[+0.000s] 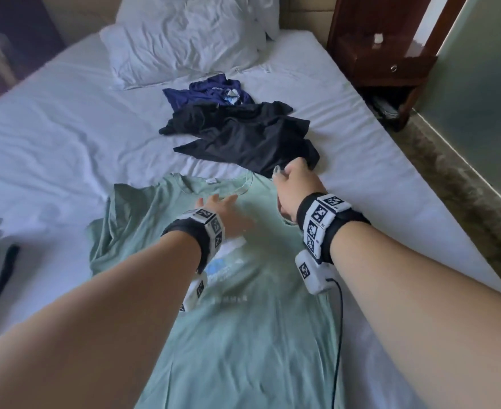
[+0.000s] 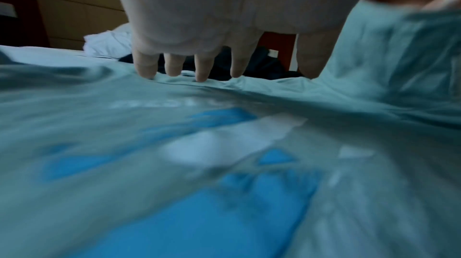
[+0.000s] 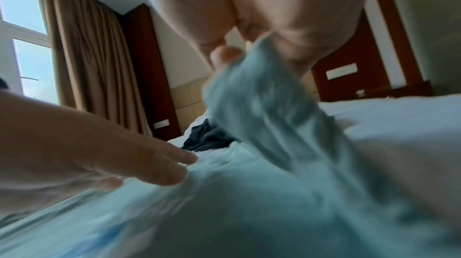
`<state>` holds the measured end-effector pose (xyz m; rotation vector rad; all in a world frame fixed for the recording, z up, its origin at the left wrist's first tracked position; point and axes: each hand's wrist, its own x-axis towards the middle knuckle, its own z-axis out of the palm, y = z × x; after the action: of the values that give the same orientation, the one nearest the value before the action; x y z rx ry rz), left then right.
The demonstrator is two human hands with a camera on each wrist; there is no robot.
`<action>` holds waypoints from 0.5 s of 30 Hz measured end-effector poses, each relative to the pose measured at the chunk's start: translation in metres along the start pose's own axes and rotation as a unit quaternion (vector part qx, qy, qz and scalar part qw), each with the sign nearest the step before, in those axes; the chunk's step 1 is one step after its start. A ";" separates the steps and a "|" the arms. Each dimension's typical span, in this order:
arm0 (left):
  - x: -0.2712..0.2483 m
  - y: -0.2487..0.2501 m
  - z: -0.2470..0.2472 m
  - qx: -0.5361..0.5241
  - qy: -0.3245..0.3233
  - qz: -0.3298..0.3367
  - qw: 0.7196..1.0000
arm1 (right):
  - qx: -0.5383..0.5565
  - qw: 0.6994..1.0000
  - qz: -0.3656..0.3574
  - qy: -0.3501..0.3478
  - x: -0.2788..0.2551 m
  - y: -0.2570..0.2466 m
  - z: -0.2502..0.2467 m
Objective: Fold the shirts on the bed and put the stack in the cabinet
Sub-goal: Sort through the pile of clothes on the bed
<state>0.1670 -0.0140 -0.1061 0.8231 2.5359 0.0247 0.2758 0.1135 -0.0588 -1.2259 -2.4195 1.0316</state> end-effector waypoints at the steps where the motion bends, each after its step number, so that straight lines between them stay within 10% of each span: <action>1: -0.002 -0.013 0.001 0.019 -0.015 -0.013 1.000 | -0.011 0.999 -0.007 -0.043 -0.002 -0.005 0.013; 15: -0.001 -0.062 0.031 0.050 -0.093 -0.013 0.994 | -0.297 0.929 0.014 -0.221 0.004 0.051 0.079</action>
<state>0.1471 -0.0697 -0.1425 0.7917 2.3866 -0.1811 0.2654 0.0986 -0.1508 -1.2974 -3.2392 0.6382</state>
